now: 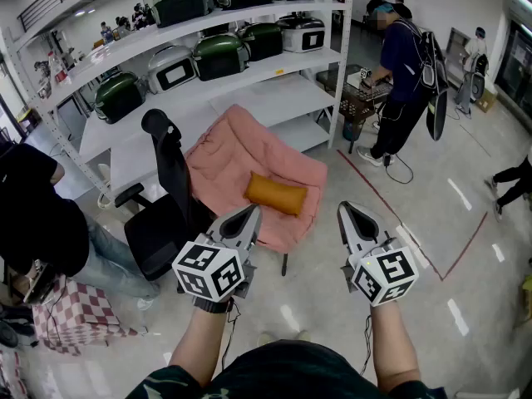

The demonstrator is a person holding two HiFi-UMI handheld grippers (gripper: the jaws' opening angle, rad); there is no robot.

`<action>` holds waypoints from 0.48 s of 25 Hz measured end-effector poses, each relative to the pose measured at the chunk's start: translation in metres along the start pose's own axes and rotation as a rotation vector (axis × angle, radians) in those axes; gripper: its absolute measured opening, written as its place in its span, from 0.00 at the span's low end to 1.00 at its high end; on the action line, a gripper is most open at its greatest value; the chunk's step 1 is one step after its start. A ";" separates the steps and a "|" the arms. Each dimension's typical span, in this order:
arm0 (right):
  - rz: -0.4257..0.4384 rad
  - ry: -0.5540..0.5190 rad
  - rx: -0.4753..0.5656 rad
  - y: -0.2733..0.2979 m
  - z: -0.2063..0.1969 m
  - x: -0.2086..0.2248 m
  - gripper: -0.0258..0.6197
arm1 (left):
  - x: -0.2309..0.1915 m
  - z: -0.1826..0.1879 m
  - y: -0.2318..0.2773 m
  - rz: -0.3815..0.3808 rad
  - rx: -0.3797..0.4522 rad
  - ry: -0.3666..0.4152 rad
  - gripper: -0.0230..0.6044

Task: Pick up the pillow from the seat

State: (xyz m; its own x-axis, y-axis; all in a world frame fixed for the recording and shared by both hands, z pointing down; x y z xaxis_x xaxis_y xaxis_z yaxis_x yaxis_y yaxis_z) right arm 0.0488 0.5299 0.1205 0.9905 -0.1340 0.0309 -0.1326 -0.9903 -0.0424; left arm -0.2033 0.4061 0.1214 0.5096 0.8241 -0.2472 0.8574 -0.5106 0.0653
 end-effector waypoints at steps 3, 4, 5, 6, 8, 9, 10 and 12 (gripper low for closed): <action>0.002 0.003 0.000 -0.003 0.003 0.001 0.04 | 0.005 0.001 0.000 0.000 -0.004 0.001 0.04; 0.004 0.002 -0.001 -0.003 0.003 0.002 0.04 | 0.006 0.001 0.000 0.000 -0.004 0.001 0.05; 0.007 0.001 -0.002 -0.004 0.003 0.002 0.04 | 0.007 0.002 0.000 0.001 -0.003 0.002 0.05; 0.009 0.001 -0.001 -0.004 0.003 0.002 0.04 | 0.008 0.002 -0.001 0.003 -0.002 0.004 0.04; 0.013 0.001 -0.001 -0.004 0.002 0.002 0.04 | 0.008 0.002 -0.002 0.009 0.001 0.007 0.04; 0.015 0.000 -0.002 -0.004 0.001 0.002 0.04 | 0.009 0.001 -0.003 0.012 0.002 0.008 0.05; 0.017 0.000 -0.003 -0.005 0.001 0.002 0.04 | 0.010 0.001 -0.003 0.014 0.003 0.008 0.05; 0.025 0.001 -0.009 -0.005 0.000 0.004 0.04 | 0.012 0.000 -0.002 0.019 0.002 0.007 0.05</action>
State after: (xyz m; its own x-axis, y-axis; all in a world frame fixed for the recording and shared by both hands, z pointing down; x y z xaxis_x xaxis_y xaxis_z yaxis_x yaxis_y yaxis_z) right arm 0.0530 0.5346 0.1212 0.9868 -0.1588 0.0312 -0.1578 -0.9869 -0.0339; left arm -0.1992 0.4167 0.1179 0.5262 0.8161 -0.2389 0.8474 -0.5266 0.0675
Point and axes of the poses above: the fingertips, and each gripper's own axes: y forward along the fingers, x to its right, z out of its top, the point moved 10 cm from there along -y, backward along the fingers, and after that the axes turned 1 degree about x, right-handed, at the moved point
